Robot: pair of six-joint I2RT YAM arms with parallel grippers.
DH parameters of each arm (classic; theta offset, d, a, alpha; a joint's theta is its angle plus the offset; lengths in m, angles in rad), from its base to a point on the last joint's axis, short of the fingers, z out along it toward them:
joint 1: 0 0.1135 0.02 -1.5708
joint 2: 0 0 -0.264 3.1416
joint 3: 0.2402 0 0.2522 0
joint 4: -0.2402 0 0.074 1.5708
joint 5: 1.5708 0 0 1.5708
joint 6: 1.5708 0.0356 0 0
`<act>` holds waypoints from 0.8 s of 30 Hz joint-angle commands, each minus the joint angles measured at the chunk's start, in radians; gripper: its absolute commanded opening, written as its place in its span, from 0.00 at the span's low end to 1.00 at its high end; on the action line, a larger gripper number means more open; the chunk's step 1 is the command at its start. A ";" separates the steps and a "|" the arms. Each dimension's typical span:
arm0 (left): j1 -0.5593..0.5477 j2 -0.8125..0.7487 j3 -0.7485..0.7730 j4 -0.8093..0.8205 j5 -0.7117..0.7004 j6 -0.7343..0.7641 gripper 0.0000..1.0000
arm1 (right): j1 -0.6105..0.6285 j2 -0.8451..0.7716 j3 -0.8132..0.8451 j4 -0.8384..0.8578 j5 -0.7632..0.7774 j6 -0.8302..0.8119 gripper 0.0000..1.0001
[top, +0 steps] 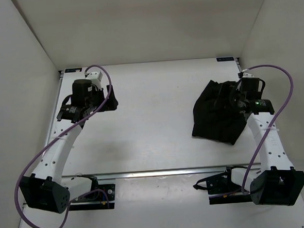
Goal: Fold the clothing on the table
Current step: Grab the skirt from the pile
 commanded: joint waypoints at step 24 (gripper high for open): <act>-0.068 0.040 -0.011 0.059 0.075 0.081 0.99 | 0.080 0.211 -0.102 0.050 0.183 0.025 0.89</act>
